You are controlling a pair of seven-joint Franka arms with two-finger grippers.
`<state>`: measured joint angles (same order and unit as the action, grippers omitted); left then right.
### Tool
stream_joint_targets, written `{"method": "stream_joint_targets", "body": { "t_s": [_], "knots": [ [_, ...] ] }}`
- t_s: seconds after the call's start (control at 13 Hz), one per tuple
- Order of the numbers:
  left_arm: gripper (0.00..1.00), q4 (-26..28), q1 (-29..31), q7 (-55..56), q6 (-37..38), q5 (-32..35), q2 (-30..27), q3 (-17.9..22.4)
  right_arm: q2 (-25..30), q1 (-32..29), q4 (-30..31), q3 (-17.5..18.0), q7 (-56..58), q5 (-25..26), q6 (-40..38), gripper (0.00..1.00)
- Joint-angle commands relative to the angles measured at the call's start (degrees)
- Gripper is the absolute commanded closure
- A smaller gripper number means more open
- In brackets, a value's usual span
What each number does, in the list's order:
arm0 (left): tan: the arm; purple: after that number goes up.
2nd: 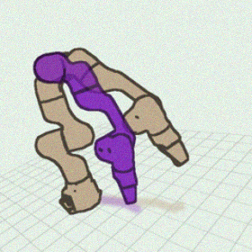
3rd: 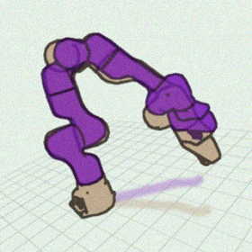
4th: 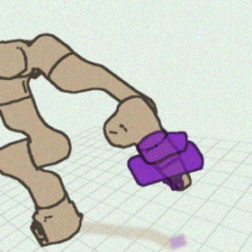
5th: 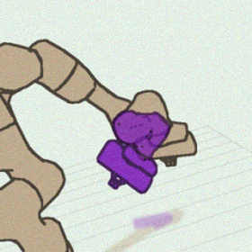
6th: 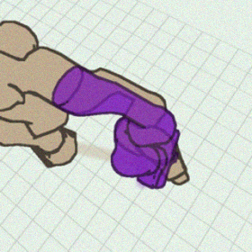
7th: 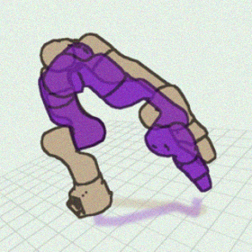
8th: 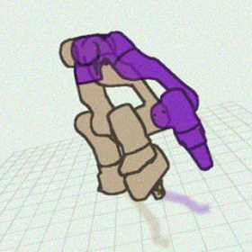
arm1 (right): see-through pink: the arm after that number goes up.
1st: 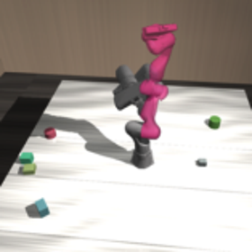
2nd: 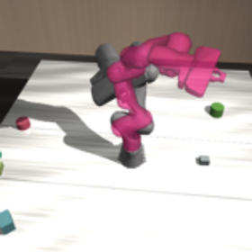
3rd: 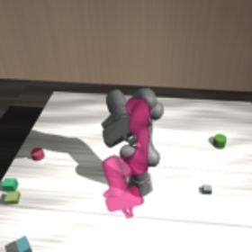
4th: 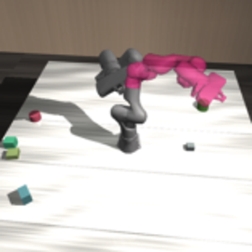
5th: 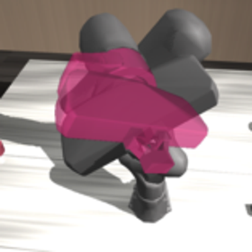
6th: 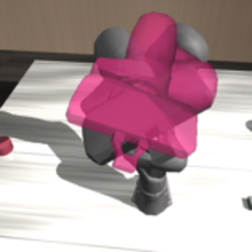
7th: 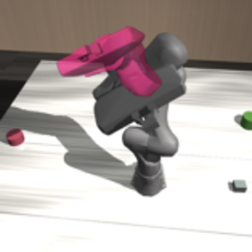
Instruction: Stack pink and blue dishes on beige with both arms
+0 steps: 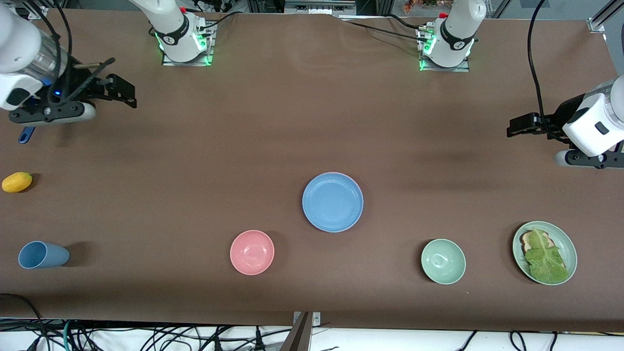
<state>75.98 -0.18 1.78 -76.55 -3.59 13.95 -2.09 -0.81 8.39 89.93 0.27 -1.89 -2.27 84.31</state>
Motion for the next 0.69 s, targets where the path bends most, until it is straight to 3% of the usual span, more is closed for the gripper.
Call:
{"method": "stream_joint_targets", "body": {
  "t_s": [0.0,0.62],
  "knots": [
    [0.0,-1.27,0.01,0.07,0.88,1.22,0.37,-0.19,-1.03,-0.66,-2.47,1.31,0.48,1.65,-1.51,0.0],
    [0.0,-1.18,0.1,0.07,0.88,1.22,0.46,-0.19,-1.82,-0.48,-4.06,1.31,0.22,3.85,-0.9,0.0]
  ]
}}
